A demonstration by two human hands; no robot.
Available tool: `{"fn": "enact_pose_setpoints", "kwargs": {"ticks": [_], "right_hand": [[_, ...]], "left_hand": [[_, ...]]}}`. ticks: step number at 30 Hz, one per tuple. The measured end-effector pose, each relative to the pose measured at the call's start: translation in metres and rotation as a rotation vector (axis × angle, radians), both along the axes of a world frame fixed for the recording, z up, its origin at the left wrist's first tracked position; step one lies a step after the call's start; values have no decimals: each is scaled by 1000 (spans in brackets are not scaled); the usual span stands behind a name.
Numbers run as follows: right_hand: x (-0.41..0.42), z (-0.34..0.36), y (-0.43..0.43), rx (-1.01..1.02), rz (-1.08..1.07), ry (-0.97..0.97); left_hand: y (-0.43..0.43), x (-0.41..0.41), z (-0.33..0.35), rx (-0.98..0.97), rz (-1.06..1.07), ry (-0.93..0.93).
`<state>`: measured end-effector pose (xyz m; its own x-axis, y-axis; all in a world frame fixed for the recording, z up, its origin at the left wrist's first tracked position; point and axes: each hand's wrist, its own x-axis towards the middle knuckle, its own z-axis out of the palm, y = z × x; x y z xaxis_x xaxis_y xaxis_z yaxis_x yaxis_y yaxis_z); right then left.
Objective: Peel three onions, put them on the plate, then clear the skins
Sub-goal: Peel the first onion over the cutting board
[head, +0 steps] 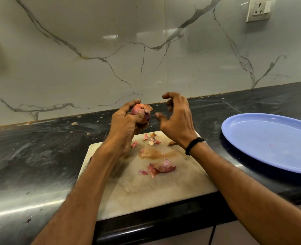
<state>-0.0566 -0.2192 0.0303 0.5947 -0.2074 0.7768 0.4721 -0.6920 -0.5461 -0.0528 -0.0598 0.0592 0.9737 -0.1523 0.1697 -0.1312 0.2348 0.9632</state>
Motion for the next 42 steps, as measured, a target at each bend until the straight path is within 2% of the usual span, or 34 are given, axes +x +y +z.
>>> {"fn": "enact_pose_setpoints", "kwargs": {"ticks": [4,8,12,16,20,24,30,34,42], "right_hand": [[-1,0,9,-151,147,-29],[-1,-2,8,-194,126,-85],[-1,-1,6,-109,88,-107],[-2,2,5,34,35,-34],[2,1,-1,128,-59,52],[2,-2,-4,79,-115,111],[-4,2,3,-22,33,-75],[-1,-2,10,-123,125,-93],[0,-3,9,-140,170,-101]], "left_hand": [[1,-3,0,34,-16,4],[0,-7,1,79,-68,11],[-1,-9,1,108,-97,20],[-2,-10,1,129,-106,21],[-3,-11,3,60,-108,67],[-2,-12,5,-62,-108,114],[-1,-14,9,-200,-73,159],[0,-10,9,-283,-42,192],[4,-7,7,-231,-118,135]]}}
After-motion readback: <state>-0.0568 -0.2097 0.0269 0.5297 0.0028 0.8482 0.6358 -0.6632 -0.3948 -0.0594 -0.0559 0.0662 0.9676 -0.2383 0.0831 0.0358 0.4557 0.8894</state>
